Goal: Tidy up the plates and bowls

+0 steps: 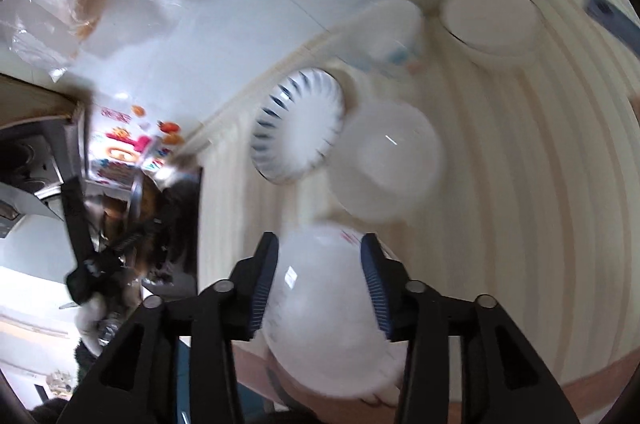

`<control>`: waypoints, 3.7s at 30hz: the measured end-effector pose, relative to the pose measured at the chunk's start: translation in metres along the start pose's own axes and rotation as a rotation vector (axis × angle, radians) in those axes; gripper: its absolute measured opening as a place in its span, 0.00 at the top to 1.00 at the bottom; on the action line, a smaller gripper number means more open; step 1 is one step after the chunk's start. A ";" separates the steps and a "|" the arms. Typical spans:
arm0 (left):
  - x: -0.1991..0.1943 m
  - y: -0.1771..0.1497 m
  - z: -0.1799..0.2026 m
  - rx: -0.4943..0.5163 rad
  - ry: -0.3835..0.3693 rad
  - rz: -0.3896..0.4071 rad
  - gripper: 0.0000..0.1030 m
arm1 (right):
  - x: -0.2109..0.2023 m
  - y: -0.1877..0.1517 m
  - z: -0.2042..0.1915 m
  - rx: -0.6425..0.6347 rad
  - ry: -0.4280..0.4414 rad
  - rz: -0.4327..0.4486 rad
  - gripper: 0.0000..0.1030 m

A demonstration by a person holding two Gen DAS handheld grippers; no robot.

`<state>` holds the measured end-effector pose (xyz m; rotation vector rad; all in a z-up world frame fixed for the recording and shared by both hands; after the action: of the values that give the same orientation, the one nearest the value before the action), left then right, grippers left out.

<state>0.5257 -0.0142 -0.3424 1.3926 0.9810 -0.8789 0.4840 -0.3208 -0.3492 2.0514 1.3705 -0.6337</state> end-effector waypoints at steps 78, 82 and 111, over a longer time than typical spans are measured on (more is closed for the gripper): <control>0.021 -0.134 0.057 0.011 -0.087 -0.184 0.81 | 0.056 -0.107 0.031 -0.154 -0.263 -0.383 0.87; 0.033 -0.146 0.068 0.033 -0.078 -0.205 0.81 | 0.056 -0.116 0.049 -0.132 -0.275 -0.385 0.87; 0.062 -0.162 0.083 0.027 -0.058 -0.243 0.81 | 0.061 -0.117 0.072 -0.066 -0.254 -0.362 0.81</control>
<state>0.4002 -0.0946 -0.4642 1.2795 1.1127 -1.1106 0.3919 -0.2960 -0.4650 1.6165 1.5957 -0.9518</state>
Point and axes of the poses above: each gripper's, at about its wrist camera, not at the fingertips, and x roughly the way its jaws point, z to its right, y to its top, the point moved 9 cm from there along x, roughly the way its jaws point, and after that the axes turned 9 degrees about y, right-handed, at the moved point
